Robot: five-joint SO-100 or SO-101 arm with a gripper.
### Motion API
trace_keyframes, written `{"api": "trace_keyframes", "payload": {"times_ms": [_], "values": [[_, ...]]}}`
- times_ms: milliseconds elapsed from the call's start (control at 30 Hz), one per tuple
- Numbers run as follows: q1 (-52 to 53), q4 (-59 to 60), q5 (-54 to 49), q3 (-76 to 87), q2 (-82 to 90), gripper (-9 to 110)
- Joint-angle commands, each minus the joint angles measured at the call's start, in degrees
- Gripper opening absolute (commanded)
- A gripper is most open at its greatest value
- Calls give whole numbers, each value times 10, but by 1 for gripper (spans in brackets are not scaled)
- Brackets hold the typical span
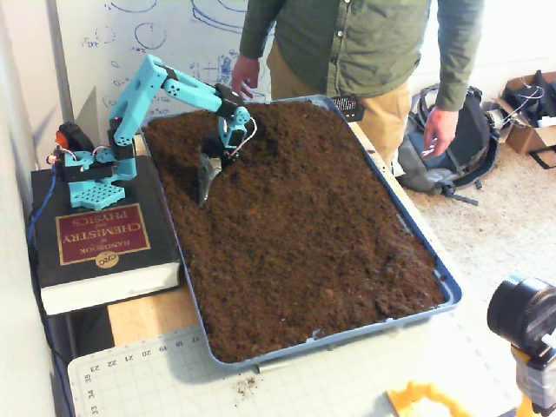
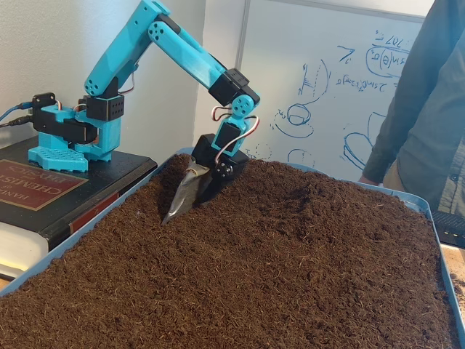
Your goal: Build a berm.
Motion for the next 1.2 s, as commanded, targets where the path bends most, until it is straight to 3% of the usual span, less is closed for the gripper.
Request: {"api": "trace_keyframes", "payload": {"times_ms": [0, 533, 1167], "values": [[-4, -18, -9, -81, -18, 1], [1, -18, -68, -415, -143, 1], [13, -10, -104, -551, -135, 1]]}}
